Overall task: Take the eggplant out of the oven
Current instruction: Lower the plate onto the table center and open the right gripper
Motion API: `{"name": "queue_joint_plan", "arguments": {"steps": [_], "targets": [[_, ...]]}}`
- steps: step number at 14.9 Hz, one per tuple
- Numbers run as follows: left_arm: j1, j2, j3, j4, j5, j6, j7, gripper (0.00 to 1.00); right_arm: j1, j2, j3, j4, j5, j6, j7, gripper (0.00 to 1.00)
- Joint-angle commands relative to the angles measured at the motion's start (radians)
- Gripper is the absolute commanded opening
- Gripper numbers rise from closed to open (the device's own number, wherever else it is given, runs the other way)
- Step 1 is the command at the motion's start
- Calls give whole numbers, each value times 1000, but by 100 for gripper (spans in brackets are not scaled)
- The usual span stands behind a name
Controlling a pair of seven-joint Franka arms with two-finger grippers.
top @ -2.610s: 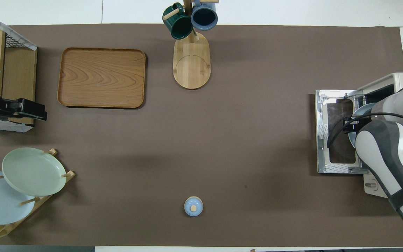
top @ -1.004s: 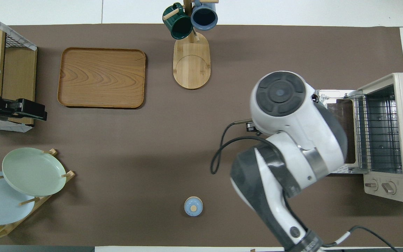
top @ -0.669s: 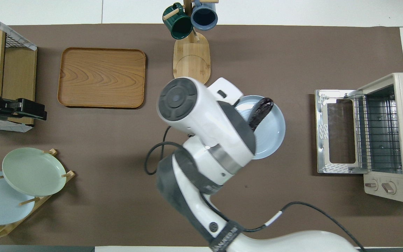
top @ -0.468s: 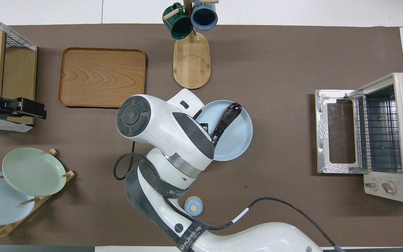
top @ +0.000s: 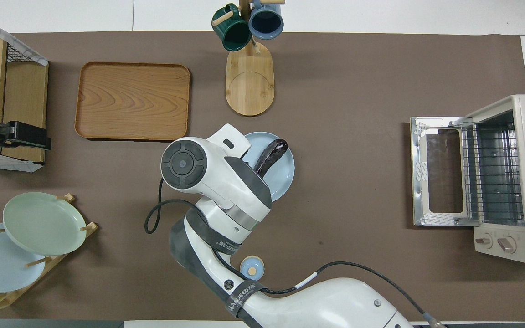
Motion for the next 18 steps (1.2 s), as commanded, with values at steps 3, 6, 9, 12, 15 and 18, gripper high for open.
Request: {"name": "queue_joint_plan", "arguments": {"steps": [3, 6, 9, 12, 15, 18], "targets": [[15, 3, -9, 6, -29, 13, 3, 100, -7, -73, 14, -164, 19, 153, 76, 0], [7, 3, -11, 3, -31, 16, 3, 100, -22, -70, 12, -107, 19, 134, 89, 3], [5, 3, -11, 0, -43, 15, 3, 100, -26, -69, 7, -21, 16, 29, 89, 17], [4, 3, -11, 0, -51, 19, 3, 100, -85, -124, 4, -30, 16, 4, 80, 42], [-1, 3, -14, -3, -51, 25, 4, 100, -154, -182, 1, -50, 5, -123, -42, 40], [-1, 9, -18, -8, -81, 30, 3, 100, -300, -297, 1, -159, 3, -237, -239, 24]]}}
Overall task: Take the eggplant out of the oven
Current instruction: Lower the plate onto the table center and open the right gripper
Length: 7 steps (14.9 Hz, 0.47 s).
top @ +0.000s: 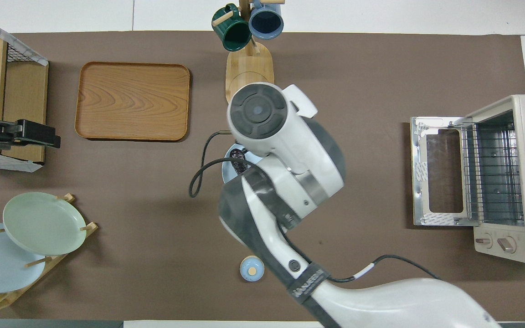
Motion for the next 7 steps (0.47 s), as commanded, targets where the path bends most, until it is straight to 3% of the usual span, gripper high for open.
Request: {"name": "queue_joint_plan", "arguments": {"steps": [1, 4, 7], "targets": [[-6, 6, -6, -7, -38, 23, 3, 100, -137, -133, 15, -164, 1, -41, -162, 22], [-95, 12, -6, -57, -39, 90, -94, 100, -214, -207, 13, -352, -4, 13, -202, 11], [-169, 29, -6, -79, -79, 118, -151, 100, -268, -271, 12, -559, -100, 137, -204, 10]]}}
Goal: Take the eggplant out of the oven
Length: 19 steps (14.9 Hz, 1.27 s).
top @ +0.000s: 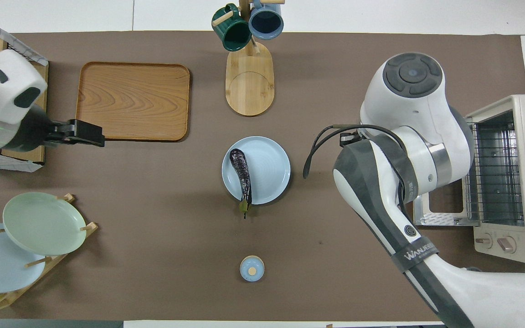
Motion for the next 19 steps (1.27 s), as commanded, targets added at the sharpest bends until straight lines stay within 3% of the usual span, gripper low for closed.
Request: {"name": "queue_joint_plan", "arguments": {"steps": [1, 3, 6, 11, 13, 16, 19], "targets": [[-67, 27, 9, -36, -77, 53, -69, 100, -66, -97, 13, -260, -91, 180, -3, 9], [-147, 66, 9, -50, -86, 94, -122, 100, -132, -96, 14, -329, -96, 279, -3, 7], [-325, 161, 12, -91, -85, 272, -334, 100, -137, -74, 13, -340, -150, 277, 3, 2], [-483, 309, 15, -94, -22, 396, -516, 100, -188, -53, 14, -382, -191, 351, 5, 2], [-514, 359, 15, -94, 33, 420, -586, 100, -195, -53, 14, -385, -191, 354, 3, 2], [-518, 362, 17, -115, 36, 418, -593, 100, -211, -53, 14, -396, -192, 372, -6, 3], [-525, 363, 17, -163, 38, 482, -638, 100, -203, -56, 14, -385, -353, 342, -26, 3]]}}
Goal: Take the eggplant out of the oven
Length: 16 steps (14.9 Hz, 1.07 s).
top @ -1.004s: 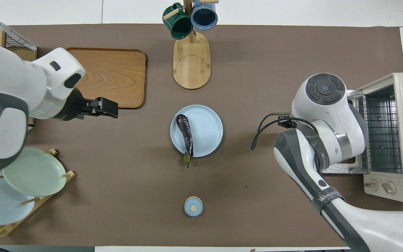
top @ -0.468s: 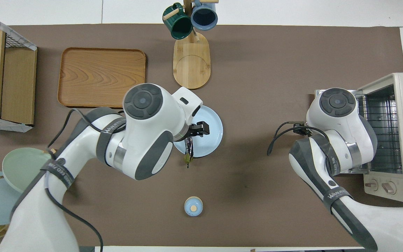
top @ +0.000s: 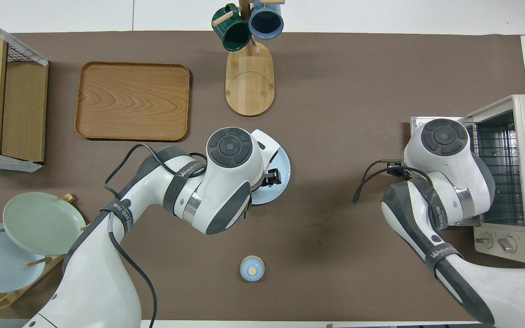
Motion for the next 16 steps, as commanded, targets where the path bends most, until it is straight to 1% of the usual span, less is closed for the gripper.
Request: {"name": "queue_joint_plan", "arguments": {"steps": [1, 3, 5, 8, 10, 12, 13, 14, 15, 16], "targets": [[-30, -15, 15, -72, 22, 103, -62, 100, -24, -17, 3, 9, -148, -16, -36, 3], [-32, -15, 15, -97, 22, 142, -67, 100, -43, -30, 3, 82, -153, -112, -158, 3], [-32, -15, 15, -97, 22, 143, -67, 100, -92, -37, 4, 139, -153, -160, -284, 3], [-33, -15, 15, -98, 22, 143, -69, 99, -164, -80, 4, 144, -153, -170, -417, 3], [-33, -15, 15, -101, 22, 149, -75, 91, -215, -96, 4, 147, -142, -171, -496, 3], [-32, -15, 15, -111, 22, 189, -73, 65, -241, -109, 4, 147, -134, -177, -530, 4], [-32, -15, 15, -126, 22, 206, -75, 49, -250, -118, 6, 147, -133, -186, -536, 5], [-32, -16, 15, -129, 22, 208, -73, 30, -252, -125, 6, 164, -113, -217, -546, 5], [-32, -16, 17, -129, 22, 206, -73, 10, -252, -126, 4, 209, -54, -272, -565, 5], [-32, -16, 18, -126, 22, 203, -75, 0, -253, -123, 4, 293, 37, -373, -582, 7]]}}
